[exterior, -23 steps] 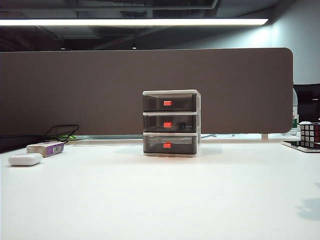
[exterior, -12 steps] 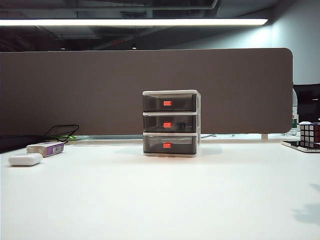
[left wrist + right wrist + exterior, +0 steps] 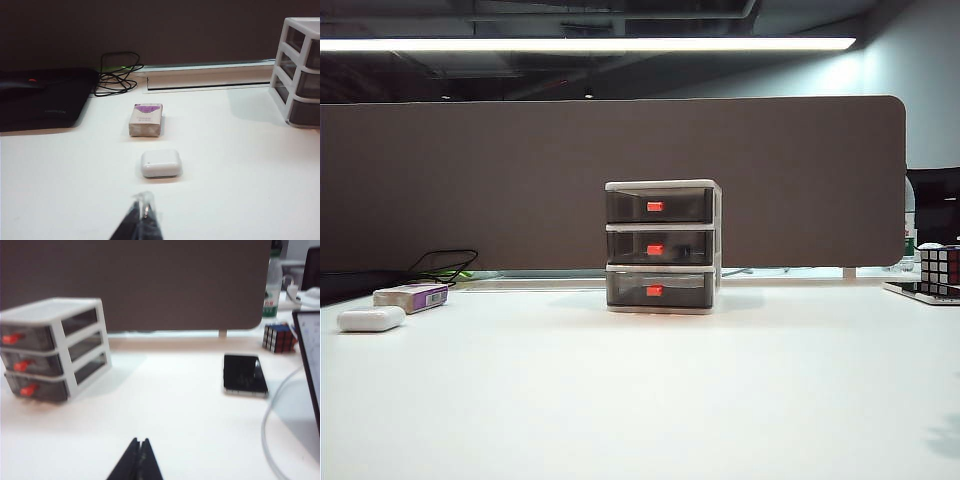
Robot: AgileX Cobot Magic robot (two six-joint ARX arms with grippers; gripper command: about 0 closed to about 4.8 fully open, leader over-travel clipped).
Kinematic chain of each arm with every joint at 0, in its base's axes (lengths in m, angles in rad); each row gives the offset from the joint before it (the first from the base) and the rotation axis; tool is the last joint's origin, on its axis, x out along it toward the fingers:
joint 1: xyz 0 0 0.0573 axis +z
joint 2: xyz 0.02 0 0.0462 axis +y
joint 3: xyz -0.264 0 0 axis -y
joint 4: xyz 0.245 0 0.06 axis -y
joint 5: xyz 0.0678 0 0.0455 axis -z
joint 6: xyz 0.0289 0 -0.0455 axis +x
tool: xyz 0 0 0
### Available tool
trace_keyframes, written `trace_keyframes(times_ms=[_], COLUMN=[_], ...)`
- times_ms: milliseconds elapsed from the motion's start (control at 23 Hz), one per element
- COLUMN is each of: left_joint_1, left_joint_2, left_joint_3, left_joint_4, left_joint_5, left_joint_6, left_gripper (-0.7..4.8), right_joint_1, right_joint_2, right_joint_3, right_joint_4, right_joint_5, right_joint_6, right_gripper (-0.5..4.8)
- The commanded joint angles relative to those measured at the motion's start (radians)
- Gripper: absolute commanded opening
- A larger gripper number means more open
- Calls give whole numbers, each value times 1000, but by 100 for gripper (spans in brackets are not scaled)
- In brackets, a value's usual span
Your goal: Open the second layer of the drawer on the table, pick up the transparent tape on the table and put it in, and finally close the drawer.
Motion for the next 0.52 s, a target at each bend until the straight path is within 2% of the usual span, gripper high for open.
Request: trace_keyframes(times_ms=[43, 521], left_joint_1=[2, 2], left_joint_2=[0, 0], left_joint_3=[2, 2], left_joint_4=[8, 8], left_joint_5=[4, 4], left_joint_6=[-6, -6], left_gripper=[-5, -5], right_joint_1=[0, 0], right_joint_2=[0, -2], right_joint_3=[-6, -6], right_joint_4=[-34, -56], right_joint_5=[2, 2], right_joint_6=[4, 3], right_gripper=[-4, -4])
